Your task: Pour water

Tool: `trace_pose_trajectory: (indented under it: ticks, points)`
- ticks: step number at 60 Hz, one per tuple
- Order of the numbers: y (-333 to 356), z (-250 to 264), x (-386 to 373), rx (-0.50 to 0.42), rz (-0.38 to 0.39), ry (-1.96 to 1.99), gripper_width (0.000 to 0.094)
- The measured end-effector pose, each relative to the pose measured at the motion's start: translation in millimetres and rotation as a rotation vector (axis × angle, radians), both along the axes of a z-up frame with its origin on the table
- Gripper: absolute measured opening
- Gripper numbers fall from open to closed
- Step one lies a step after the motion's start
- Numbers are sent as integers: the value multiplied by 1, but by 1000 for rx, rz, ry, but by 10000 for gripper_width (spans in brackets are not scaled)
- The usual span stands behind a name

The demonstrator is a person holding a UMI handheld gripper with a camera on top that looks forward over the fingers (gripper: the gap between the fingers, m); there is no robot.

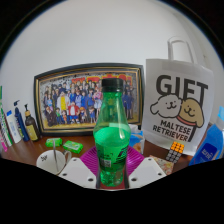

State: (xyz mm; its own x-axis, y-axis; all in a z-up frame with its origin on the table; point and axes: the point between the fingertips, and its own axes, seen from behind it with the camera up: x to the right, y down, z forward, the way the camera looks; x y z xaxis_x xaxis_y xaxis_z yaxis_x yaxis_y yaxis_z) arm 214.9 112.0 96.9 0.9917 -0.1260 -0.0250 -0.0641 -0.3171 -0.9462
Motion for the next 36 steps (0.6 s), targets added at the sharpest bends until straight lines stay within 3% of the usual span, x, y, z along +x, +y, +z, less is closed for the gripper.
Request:
trace_pose_trajectory:
  ticks: [8, 13, 20, 25, 28, 36]
  points:
    - [-5, -8, 0, 19, 0, -12, 319]
    - [-5, -7, -1, 25, -2, -18, 401]
    - [-7, -11, 0, 2, -10, -15, 600]
    - [-14, -15, -2, -43, -23, 11, 871]
    - [-20, -13, -3, -59, -32, 20, 826]
    - [-47, 2, -13, -99, -55, -5, 855]
